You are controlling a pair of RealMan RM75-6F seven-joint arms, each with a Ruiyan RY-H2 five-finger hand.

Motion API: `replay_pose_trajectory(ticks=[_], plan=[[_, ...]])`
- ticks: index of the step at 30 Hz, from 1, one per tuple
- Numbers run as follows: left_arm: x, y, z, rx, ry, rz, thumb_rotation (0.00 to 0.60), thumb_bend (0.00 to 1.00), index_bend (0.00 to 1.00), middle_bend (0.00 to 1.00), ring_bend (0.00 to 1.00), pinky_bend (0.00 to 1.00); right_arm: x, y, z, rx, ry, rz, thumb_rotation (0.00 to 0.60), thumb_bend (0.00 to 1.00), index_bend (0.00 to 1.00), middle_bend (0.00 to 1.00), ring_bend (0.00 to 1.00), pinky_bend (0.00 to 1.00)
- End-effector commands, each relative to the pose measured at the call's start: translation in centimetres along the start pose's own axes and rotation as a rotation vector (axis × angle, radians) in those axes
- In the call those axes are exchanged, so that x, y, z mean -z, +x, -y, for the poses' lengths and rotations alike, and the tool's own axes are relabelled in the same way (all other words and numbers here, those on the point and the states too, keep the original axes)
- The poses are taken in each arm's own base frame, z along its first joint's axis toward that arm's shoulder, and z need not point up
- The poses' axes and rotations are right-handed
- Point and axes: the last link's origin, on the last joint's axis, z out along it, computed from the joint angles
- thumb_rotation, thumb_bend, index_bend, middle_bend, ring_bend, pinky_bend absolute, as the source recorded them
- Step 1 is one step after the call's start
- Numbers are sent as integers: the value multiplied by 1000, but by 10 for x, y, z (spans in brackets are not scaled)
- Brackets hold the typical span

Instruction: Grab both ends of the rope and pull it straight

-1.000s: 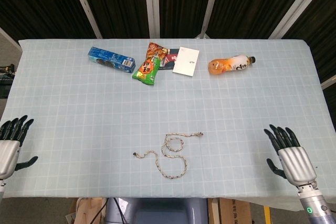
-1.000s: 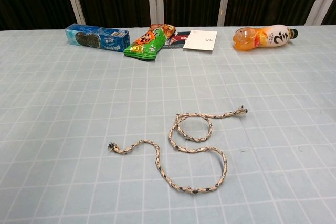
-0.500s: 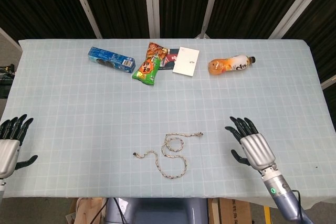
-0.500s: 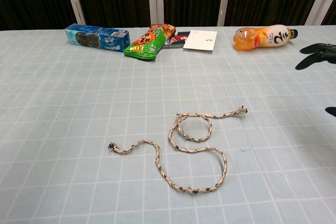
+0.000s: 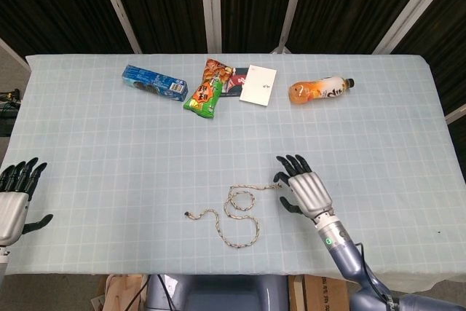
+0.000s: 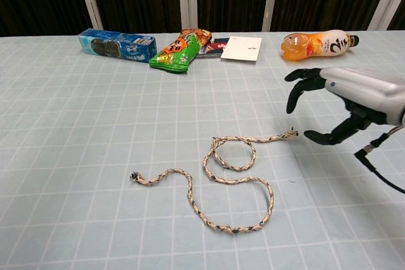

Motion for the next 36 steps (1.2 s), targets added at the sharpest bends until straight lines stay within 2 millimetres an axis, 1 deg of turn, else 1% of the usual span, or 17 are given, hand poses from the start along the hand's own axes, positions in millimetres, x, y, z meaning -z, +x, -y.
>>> replay_pose_trajectory(ticks=[1,4,5,6,11,17,23,32,36], plan=[[0,0,-1,1,-4,1,600,44,15,0,0,0,-12,-9,7,-4,-7,15,600,380,398,114,0,0],[-1,0,-1,5,-5,-2,600,44,18,0,0,0,-18,-19,12,1,-11,28,600,379,398,114,0,0],[-1,-1,-1,12,-4,-2,600,44,19,0,0,0,-20,-27,15,-2,-13,47,600,379,398,114,0,0],[-2,-1,-1,15,-2,-2,600,44,20,0,0,0,-23,-30,16,-3,-20,49,600,379,400,114,0,0],[-2,0,0,21,0,-4,600,44,22,0,0,0,-30,-37,20,-7,-34,47,600,379,430,115,0,0],[-2,-1,0,25,0,1,600,44,22,0,0,0,-34,-40,21,1,-38,38,600,380,482,132,0,0],[-2,0,0,29,1,-1,600,44,23,0,0,0,-37,-38,23,-3,-41,20,600,379,522,145,0,0],[-2,0,-1,30,0,-1,600,44,24,0,0,0,-38,-39,24,7,-44,25,600,380,526,146,0,0],[-2,0,-2,33,-2,0,600,44,24,0,0,0,-40,-39,25,8,-45,28,600,402,527,146,0,0]])
